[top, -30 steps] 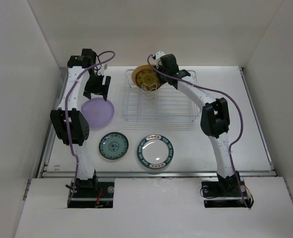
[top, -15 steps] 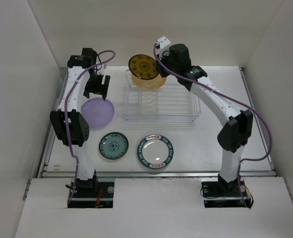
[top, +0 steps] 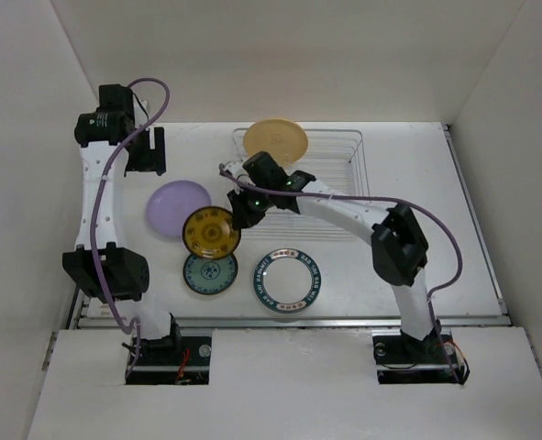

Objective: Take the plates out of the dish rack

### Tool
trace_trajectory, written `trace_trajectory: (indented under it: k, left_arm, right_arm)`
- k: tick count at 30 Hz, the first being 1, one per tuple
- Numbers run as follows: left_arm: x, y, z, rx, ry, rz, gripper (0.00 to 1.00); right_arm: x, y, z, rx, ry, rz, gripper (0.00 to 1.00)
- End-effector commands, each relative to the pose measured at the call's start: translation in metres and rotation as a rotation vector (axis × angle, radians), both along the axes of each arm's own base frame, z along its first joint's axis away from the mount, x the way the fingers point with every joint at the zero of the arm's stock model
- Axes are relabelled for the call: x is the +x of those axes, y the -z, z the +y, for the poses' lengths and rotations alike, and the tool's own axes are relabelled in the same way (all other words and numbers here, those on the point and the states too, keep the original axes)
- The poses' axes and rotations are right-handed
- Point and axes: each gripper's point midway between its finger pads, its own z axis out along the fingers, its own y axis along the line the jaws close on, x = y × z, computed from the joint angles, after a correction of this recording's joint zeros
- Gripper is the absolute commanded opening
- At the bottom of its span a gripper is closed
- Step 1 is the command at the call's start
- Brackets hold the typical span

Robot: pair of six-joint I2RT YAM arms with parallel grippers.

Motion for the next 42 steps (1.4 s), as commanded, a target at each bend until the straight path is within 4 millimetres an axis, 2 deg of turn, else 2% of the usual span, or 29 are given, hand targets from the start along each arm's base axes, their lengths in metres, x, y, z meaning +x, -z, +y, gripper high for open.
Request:
trace_trajectory:
  k: [1,3,4,6,7,9,10,11,12,16,18,20,23,24,27,28,31,32,33,34,35,36,37,38,39,40,41,42]
  left_arm:
    - [-0.015,-0.007,0.003,0.011,-0.031,-0.02,0.78]
    - [-0.02,-0.007,0.003,0.011,-0.031,-0.02,0.78]
    - [-0.027,-0.006,0.004,0.019,-0.036,-0.016,0.78]
    - [-0.032,-0.007,0.006,0.033,-0.032,-0.022,0.78]
    - [-0.036,-0.008,0.005,0.034,-0.032,-0.032,0.78]
    - [-0.038,-0.013,0.008,0.051,-0.03,-0.05,0.78]
    - [-0.038,-0.013,0.008,0.051,-0.03,-0.05,0.79]
    - [-0.04,-0.016,0.008,0.051,-0.03,-0.059,0.79]
    - [-0.04,-0.016,0.008,0.051,-0.03,-0.059,0.79]
    - [-0.038,-0.015,0.0,0.013,-0.005,-0.062,0.79]
    - [-0.038,-0.015,-0.003,0.004,0.014,-0.062,0.79]
    - [-0.033,-0.016,-0.009,-0.025,0.034,-0.075,0.79]
    - [-0.018,-0.018,-0.021,-0.089,0.078,-0.085,0.8]
    - [-0.014,-0.019,-0.024,-0.104,0.088,-0.089,0.8]
    - [0.004,-0.024,-0.042,-0.125,0.144,-0.106,0.8]
    - [0.013,-0.028,-0.046,-0.124,0.156,-0.119,0.8]
    - [0.028,-0.035,-0.065,-0.165,0.226,-0.163,0.8]
    - [0.035,-0.034,-0.078,-0.176,0.259,-0.167,0.82]
    - [0.043,-0.039,-0.085,-0.179,0.291,-0.206,0.83]
    - [0.05,-0.036,-0.091,-0.173,0.315,-0.211,0.83]
    - [0.057,-0.031,-0.105,-0.175,0.365,-0.213,0.83]
    - [0.068,-0.036,-0.116,-0.175,0.414,-0.259,0.83]
    - [0.075,-0.037,-0.123,-0.152,0.46,-0.283,0.84]
    - [0.082,-0.038,-0.131,-0.143,0.488,-0.306,0.84]
    - [0.09,-0.033,-0.145,-0.14,0.525,-0.313,0.84]
    - [0.104,-0.038,-0.153,-0.129,0.551,-0.368,0.85]
    - [0.111,-0.035,-0.161,-0.122,0.574,-0.383,0.85]
    - [0.124,-0.028,-0.166,-0.114,0.577,-0.393,0.85]
  right_arm:
    - [-0.026,-0.006,0.018,0.043,-0.028,0.088,0.0]
    - [-0.03,0.013,0.018,0.026,-0.022,0.136,0.0]
    - [-0.03,0.013,0.019,0.027,-0.016,0.144,0.0]
    - [-0.037,0.027,0.019,0.017,-0.041,0.186,0.0]
    - [-0.038,0.041,0.018,-0.005,-0.033,0.213,0.01]
    - [-0.049,0.053,0.022,-0.034,-0.049,0.234,0.12]
    - [-0.05,0.064,0.021,-0.057,-0.047,0.254,0.13]
    - [-0.046,0.065,0.023,-0.058,-0.04,0.246,0.16]
    - [-0.052,0.067,0.026,-0.066,-0.042,0.261,0.19]
    - [-0.053,0.073,0.027,-0.084,-0.035,0.253,0.24]
    - [-0.053,0.073,0.023,-0.096,-0.024,0.25,0.34]
    - [-0.053,0.071,0.018,-0.116,-0.008,0.245,0.37]
    - [-0.052,0.048,0.013,-0.1,-0.002,0.207,0.42]
    - [-0.053,0.026,0.013,-0.067,-0.004,0.18,0.46]
    - [-0.051,-0.004,0.007,-0.014,0.002,0.139,0.49]
    - [-0.044,-0.025,0.001,0.015,0.024,0.103,0.49]
    - [-0.027,-0.053,-0.019,0.056,0.104,0.068,0.54]
    - [-0.02,-0.06,-0.025,0.068,0.136,0.064,0.56]
    - [-0.009,-0.067,-0.039,0.081,0.179,0.064,0.56]
    - [-0.001,-0.064,-0.047,0.075,0.201,0.07,0.56]
    - [0.004,-0.07,-0.058,0.073,0.237,0.074,0.57]
    - [0.014,-0.074,-0.067,0.077,0.282,0.065,0.57]
    - [0.034,-0.07,-0.089,0.045,0.379,0.051,0.57]
    - [0.043,-0.072,-0.103,0.033,0.438,0.041,0.57]
    - [0.053,-0.066,-0.117,0.015,0.516,0.059,0.57]
    - [0.063,-0.069,-0.132,0.009,0.582,0.054,0.57]
    - [0.084,-0.066,-0.161,-0.017,0.699,0.04,0.57]
    - [0.091,-0.068,-0.178,-0.026,0.764,0.044,0.57]
